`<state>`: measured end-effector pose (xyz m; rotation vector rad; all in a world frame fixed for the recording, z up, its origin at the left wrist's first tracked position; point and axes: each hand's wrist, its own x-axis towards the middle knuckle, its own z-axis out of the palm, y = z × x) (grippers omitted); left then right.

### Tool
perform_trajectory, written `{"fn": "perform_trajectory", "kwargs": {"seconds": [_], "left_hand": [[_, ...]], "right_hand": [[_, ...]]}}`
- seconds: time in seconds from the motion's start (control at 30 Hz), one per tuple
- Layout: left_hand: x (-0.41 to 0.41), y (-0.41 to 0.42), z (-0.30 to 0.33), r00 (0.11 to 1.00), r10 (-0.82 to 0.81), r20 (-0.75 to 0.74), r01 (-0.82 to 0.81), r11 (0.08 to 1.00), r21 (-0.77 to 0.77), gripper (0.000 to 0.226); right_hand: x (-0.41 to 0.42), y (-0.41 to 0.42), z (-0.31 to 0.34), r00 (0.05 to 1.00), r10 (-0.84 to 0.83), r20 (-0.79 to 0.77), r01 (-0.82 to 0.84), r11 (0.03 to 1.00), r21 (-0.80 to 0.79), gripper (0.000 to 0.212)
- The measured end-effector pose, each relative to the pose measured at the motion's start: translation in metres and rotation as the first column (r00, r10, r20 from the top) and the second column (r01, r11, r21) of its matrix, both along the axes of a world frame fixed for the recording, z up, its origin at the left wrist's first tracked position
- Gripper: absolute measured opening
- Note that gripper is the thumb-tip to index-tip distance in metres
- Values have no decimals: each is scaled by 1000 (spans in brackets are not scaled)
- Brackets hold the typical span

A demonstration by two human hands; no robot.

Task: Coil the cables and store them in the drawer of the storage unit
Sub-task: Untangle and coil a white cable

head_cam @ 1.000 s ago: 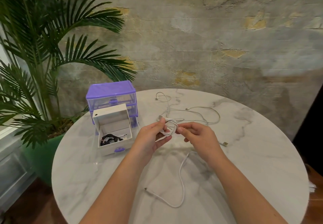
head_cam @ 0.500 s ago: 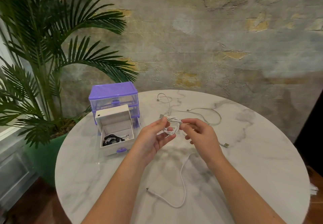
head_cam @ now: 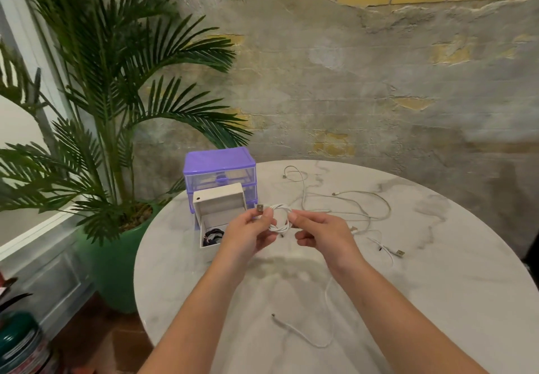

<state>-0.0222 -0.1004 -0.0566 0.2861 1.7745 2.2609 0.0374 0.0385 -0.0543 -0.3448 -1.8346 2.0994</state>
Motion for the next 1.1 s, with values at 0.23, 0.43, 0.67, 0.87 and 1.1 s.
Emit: {"fn": "perform_trajectory", "kwargs": {"seconds": [0.23,0.43,0.67,0.87,1.1], "left_hand": [[-11,-53,13,994,96,-50,-99,994,-55,20],[-34,-87,-4,913,231,-335,-361,841,-404,29],[-44,-108,-30,831,151,-535,-542,434,-719,24],[-43,-108,-34,839,148,-524,-526,466,-711,30],[-43,-109,-34,843,141,-519,-518,475,-711,30]], "right_hand": [[-31,-51,22,998,1,59,-13,979,202,14],[-63,-71,17,971,-152,184,63,906,418,19],[-88,-92,11,924,-319,210,63,670,740,15],[-96,-102,6,922,-375,93,2,244,970,20],[-101,-103,-5,945,-319,67,-45,76,996,24]]}}
